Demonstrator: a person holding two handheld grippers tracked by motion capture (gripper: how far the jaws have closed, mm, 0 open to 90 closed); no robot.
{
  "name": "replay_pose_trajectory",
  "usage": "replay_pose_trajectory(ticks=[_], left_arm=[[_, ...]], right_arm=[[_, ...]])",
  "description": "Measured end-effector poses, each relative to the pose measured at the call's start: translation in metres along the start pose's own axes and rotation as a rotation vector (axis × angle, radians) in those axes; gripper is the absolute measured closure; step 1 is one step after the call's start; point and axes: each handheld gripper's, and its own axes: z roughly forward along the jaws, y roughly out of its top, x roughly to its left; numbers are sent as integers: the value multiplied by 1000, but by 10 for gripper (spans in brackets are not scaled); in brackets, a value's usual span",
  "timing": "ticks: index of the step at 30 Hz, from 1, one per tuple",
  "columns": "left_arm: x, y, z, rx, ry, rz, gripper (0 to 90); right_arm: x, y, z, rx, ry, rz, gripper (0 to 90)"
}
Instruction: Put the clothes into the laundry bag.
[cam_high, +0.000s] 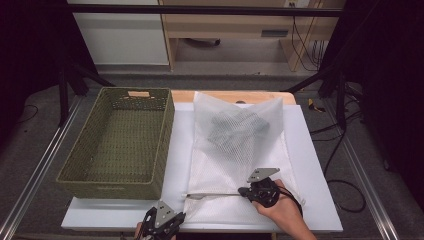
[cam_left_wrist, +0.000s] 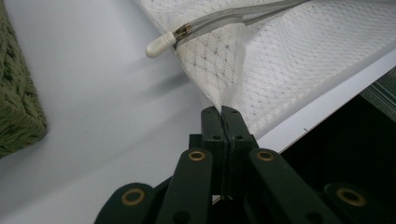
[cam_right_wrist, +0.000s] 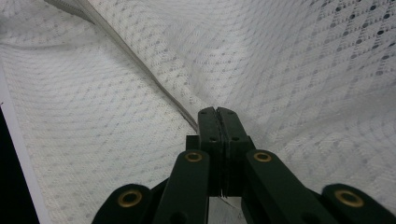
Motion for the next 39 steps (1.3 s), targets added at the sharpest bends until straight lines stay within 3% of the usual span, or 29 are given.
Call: replay_pose_trajectory(ticks=[17,29,39], left_arm=[[3,0,2,-4,11,5,892],[3,0,-1,-29,41,7,752],[5,0,-2,-34,52,15,718]], right_arm=[[0,-1,3,-6,4,2,894],[0,-1,3,-18,9,3,830],[1,1,-2,-61,9,-2,740]])
